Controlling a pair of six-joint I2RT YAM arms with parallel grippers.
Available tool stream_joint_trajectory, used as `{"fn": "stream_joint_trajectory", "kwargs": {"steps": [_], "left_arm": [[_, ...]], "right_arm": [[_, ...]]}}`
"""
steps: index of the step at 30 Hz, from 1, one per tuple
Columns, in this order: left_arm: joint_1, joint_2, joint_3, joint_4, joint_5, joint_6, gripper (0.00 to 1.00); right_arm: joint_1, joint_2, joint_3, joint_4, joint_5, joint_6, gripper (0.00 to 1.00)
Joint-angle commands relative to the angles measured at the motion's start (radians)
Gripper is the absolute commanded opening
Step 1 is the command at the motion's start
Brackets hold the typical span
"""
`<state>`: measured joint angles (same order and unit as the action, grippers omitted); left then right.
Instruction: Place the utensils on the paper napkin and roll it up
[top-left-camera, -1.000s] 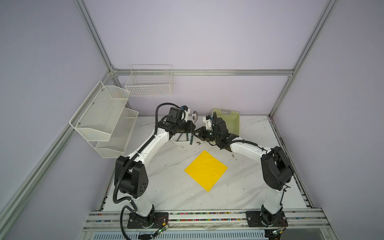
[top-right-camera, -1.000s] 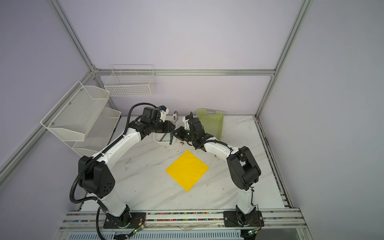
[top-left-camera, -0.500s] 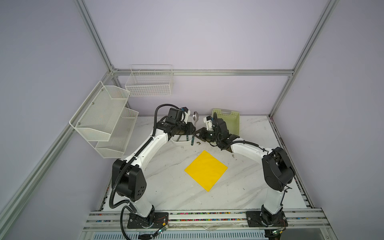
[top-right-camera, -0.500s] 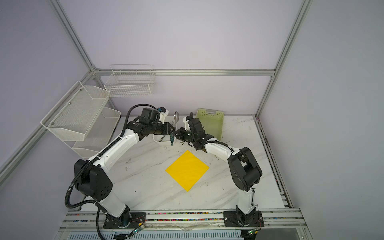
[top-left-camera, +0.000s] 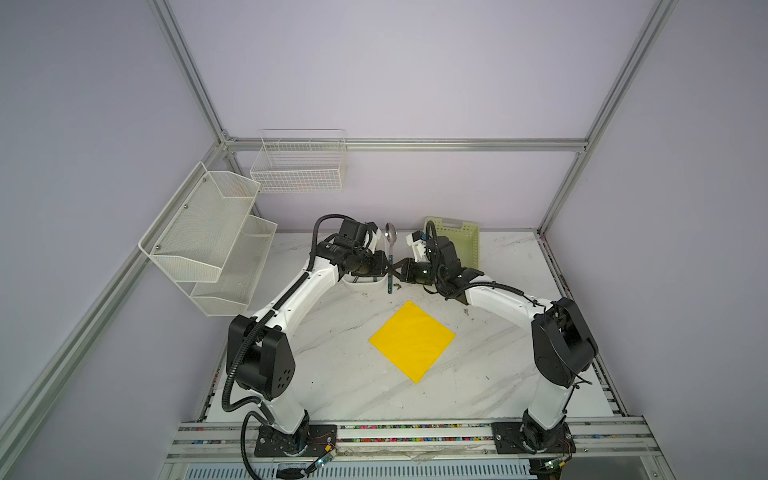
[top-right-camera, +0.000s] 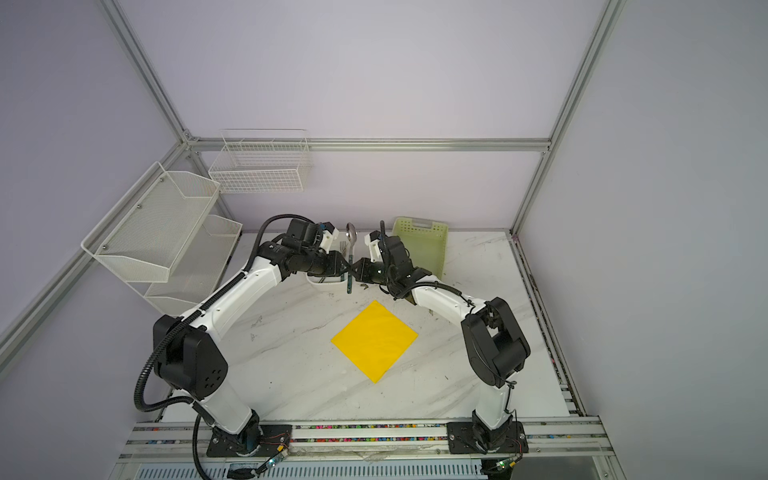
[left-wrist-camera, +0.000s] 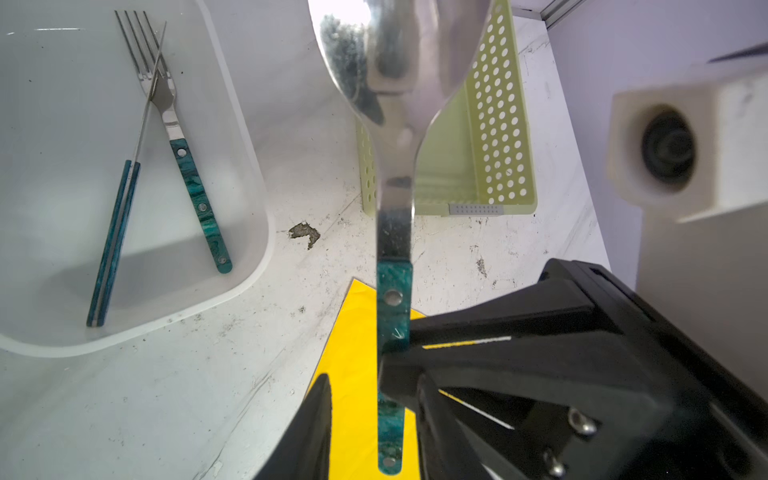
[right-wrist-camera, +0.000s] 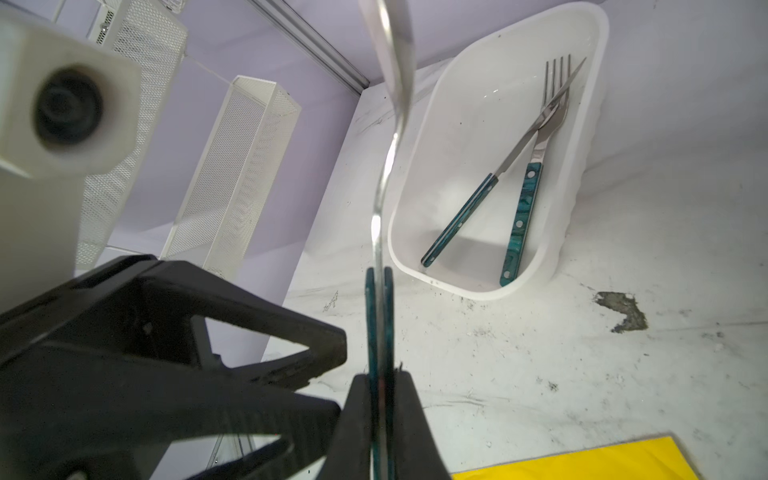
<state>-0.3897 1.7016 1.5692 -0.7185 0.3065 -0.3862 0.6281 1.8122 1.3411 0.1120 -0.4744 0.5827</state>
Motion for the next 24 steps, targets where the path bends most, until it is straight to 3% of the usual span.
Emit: {"fn": "stream_joint_trajectory", "kwargs": {"steps": [1,19,24], "left_arm": [[-0.009,-0.006,0.107,0.033,0.012,-0.026,0.34],[-0.015,0.032,0.113,0.053,-0.016,-0.075,0.34],[-0.015,0.044,0.117,0.054,-0.016,-0.075,0.30]], "right_arm": [[0.007,-0.051,0.003,0.000,-0.013,-0.053,0.04],[0.021,-0.068,0.009,-0.013,-0.011,-0.070,0.04],[0.024,-0.067,0.008,-0.007,-0.019,-0.071,0.04]]}}
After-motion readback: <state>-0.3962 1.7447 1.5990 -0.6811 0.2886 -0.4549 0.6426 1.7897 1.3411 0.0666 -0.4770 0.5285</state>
